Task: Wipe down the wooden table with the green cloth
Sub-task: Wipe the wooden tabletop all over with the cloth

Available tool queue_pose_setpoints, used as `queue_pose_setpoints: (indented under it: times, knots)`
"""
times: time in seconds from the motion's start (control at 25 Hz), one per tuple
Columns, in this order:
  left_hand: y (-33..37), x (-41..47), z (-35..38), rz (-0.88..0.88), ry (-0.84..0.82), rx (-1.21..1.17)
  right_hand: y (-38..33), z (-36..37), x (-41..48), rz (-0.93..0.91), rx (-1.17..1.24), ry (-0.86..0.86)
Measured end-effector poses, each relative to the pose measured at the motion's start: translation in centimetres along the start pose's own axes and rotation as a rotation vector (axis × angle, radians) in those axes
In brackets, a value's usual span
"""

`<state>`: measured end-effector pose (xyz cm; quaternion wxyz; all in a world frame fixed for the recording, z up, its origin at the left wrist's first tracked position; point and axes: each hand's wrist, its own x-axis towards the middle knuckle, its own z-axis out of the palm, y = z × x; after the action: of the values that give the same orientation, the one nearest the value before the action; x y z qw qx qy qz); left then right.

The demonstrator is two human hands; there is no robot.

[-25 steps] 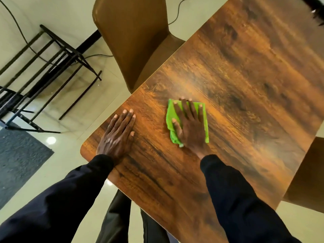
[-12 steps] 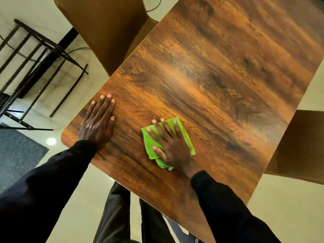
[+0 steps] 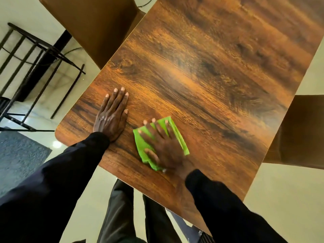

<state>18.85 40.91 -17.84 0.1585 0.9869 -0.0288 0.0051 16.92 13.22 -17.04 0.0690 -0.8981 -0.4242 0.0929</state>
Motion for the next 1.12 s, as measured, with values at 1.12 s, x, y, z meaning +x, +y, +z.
queue_pose_setpoints:
  times: [1.12]
  knots:
    - [6.8, 0.3, 1.7, 0.071, -0.009, -0.036, 7.2, -0.8, -7.9, 0.145, -0.039, 0.028]
